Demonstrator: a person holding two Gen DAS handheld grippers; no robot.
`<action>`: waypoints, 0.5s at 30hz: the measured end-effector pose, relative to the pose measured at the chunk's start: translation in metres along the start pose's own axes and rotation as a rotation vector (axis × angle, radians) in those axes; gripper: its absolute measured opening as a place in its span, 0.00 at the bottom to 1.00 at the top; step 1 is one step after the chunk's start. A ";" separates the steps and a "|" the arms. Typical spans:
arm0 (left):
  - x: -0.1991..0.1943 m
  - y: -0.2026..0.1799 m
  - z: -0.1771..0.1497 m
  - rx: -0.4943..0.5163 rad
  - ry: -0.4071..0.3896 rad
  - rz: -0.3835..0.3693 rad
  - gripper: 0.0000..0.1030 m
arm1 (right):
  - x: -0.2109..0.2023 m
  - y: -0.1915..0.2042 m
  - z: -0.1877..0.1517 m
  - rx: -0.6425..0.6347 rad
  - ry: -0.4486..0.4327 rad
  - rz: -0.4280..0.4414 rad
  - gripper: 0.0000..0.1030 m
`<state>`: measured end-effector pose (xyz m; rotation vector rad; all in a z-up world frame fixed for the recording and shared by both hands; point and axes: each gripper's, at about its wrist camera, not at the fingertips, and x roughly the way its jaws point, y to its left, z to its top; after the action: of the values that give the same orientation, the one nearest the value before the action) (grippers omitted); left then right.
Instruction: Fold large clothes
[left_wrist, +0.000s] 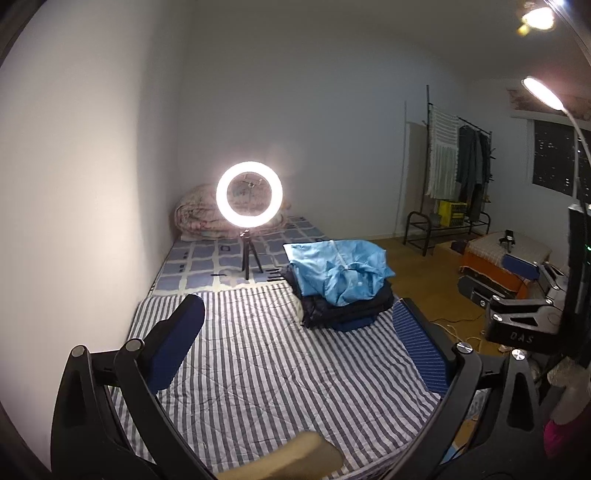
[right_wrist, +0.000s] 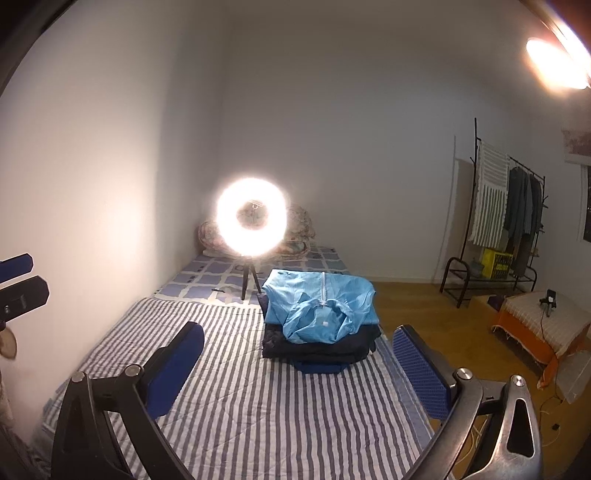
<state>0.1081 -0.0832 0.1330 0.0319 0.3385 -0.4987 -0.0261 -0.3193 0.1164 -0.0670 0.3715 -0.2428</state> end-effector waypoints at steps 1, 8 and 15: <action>0.006 -0.001 -0.002 0.005 0.002 0.010 1.00 | 0.008 0.000 -0.003 -0.002 0.007 -0.001 1.00; 0.043 -0.005 -0.024 0.033 0.031 0.020 1.00 | 0.053 0.003 -0.024 0.005 0.039 -0.012 1.00; 0.089 -0.005 -0.049 0.067 0.100 0.043 1.00 | 0.086 -0.002 -0.048 0.061 0.081 0.006 1.00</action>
<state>0.1641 -0.1235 0.0574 0.1296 0.4185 -0.4671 0.0333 -0.3435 0.0417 0.0040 0.4446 -0.2516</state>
